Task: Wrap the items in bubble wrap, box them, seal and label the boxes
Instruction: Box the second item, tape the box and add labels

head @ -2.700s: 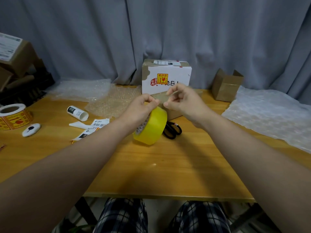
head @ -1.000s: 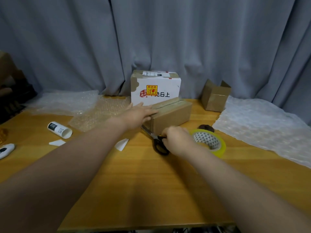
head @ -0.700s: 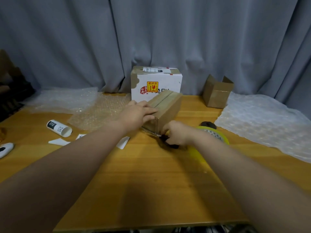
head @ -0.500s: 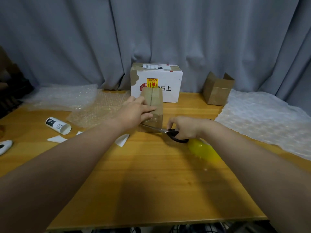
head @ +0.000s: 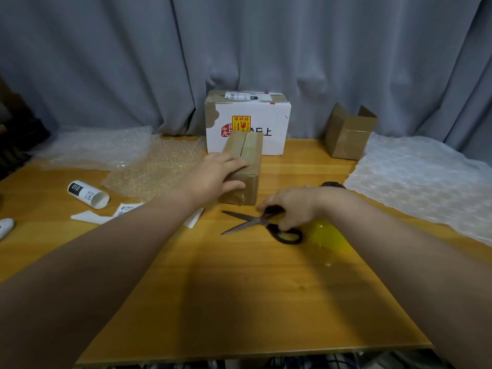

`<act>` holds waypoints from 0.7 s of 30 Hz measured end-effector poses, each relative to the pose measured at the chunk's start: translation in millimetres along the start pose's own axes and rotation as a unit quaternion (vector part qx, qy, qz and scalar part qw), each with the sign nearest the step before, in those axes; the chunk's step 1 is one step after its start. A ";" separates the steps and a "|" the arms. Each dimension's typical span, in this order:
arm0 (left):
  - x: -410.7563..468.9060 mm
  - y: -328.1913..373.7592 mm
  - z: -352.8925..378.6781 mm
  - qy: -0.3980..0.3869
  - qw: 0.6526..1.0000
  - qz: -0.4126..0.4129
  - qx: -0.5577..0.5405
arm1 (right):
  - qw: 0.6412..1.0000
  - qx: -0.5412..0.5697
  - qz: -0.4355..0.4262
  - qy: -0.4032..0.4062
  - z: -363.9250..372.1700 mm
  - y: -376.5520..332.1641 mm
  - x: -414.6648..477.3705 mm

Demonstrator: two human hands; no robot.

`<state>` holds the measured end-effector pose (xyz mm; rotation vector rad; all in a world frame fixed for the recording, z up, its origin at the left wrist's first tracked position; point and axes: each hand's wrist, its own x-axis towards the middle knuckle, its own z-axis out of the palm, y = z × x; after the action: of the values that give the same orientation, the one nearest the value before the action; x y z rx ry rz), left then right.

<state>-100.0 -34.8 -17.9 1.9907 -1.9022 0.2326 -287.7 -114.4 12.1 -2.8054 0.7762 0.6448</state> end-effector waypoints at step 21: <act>26.0 5.2 1.9 0.057 0.936 -0.070 -0.340 | 0.918 0.117 0.148 0.348 -7.3 -8.9 38.2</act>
<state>-103.5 -59.7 -9.2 1.5775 -1.4778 -0.3075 -250.9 -126.0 1.9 -2.6874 1.3028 -0.4452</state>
